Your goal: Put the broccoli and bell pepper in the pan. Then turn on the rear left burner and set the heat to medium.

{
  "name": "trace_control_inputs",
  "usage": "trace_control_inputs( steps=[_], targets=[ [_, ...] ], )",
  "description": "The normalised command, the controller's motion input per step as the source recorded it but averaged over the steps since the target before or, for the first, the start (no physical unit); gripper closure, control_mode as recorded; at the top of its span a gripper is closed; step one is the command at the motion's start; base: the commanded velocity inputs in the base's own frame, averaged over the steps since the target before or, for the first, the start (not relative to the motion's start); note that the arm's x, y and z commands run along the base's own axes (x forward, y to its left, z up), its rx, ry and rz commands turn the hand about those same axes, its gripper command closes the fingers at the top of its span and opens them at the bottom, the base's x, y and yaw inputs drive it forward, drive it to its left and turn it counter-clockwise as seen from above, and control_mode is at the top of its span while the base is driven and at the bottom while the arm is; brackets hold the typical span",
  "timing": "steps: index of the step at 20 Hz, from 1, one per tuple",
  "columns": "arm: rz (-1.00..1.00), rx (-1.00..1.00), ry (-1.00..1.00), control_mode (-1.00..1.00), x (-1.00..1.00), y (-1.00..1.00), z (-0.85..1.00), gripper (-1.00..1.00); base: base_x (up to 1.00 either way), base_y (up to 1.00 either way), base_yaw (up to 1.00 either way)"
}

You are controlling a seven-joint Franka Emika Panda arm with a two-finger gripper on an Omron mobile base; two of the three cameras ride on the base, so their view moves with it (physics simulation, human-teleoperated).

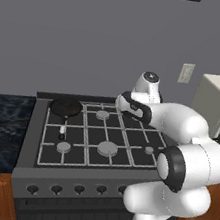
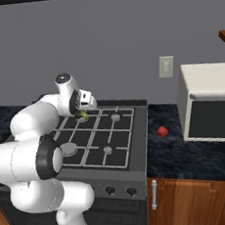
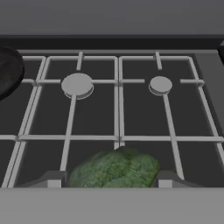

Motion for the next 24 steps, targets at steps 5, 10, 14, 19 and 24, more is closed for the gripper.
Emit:
trace_control_inputs(
  steps=[5,10,14,19,24],
  targets=[
    [0.01,-0.01,0.15,-1.0,0.37,0.52,-0.04,1.0,0.0,0.0,0.0],
    [-0.06,-0.04,0.11,-1.0,0.63,0.57,-0.16,1.0,0.0,0.0,0.0],
    [-0.06,-0.01,0.09,-1.0,0.6,0.68,-0.28,1.0,0.0,0.0,0.0],
    [-0.03,0.0,0.03,-1.0,0.38,0.55,-0.58,1.0,0.0,0.0,0.0],
    [-0.02,0.0,0.0,-1.0,0.24,0.5,-0.52,1.0,0.0,0.0,0.0]
  ],
)
